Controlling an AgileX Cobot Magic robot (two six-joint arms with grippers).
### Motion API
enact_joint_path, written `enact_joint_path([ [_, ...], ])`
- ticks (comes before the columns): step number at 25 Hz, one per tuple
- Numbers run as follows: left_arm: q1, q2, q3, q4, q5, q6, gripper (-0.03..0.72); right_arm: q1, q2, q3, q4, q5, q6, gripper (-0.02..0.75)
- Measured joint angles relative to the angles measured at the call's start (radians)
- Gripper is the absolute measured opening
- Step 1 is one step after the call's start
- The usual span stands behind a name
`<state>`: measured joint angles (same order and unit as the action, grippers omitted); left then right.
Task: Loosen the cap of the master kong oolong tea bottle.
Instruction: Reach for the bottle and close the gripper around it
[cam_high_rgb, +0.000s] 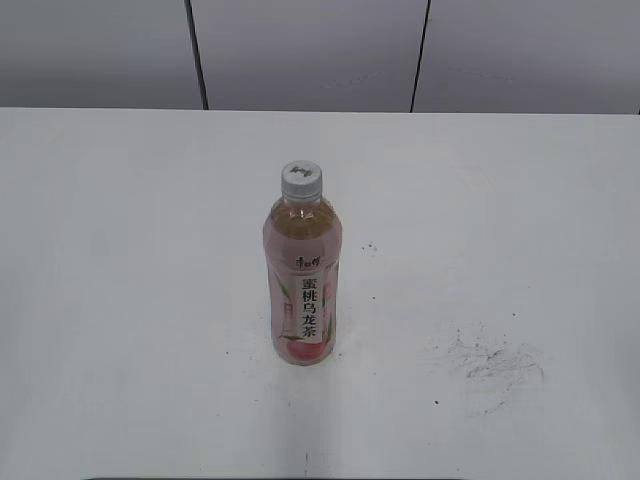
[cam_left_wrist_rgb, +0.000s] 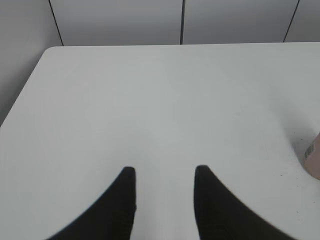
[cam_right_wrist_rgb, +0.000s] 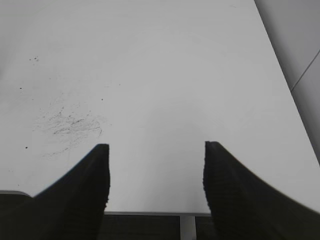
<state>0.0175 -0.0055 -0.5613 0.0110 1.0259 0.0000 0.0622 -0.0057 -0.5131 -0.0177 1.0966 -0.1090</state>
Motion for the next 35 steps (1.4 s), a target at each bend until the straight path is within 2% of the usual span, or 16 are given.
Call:
enact_joint_path([
  [25,0.000,0.008,-0.003,-0.011,-0.007,0.020,0.241,0.000,0.000,0.000,0.000,0.000,0.000,0.449],
  [27,-0.009,0.035,-0.013,-0.088,-0.111,0.105,0.244,0.000,0.000,0.000,0.002,0.000,0.000,0.449],
  [30,-0.026,0.110,-0.014,-0.351,-0.441,0.315,0.264,0.000,-0.001,0.000,0.002,0.000,0.000,0.449],
  [32,-0.035,0.215,-0.014,-0.506,-0.605,0.453,0.312,0.000,0.003,0.000,0.003,0.000,0.000,0.449],
  [35,-0.062,0.457,-0.011,-0.665,-0.773,0.533,0.440,0.000,0.049,-0.005,0.018,-0.004,0.000,0.449],
])
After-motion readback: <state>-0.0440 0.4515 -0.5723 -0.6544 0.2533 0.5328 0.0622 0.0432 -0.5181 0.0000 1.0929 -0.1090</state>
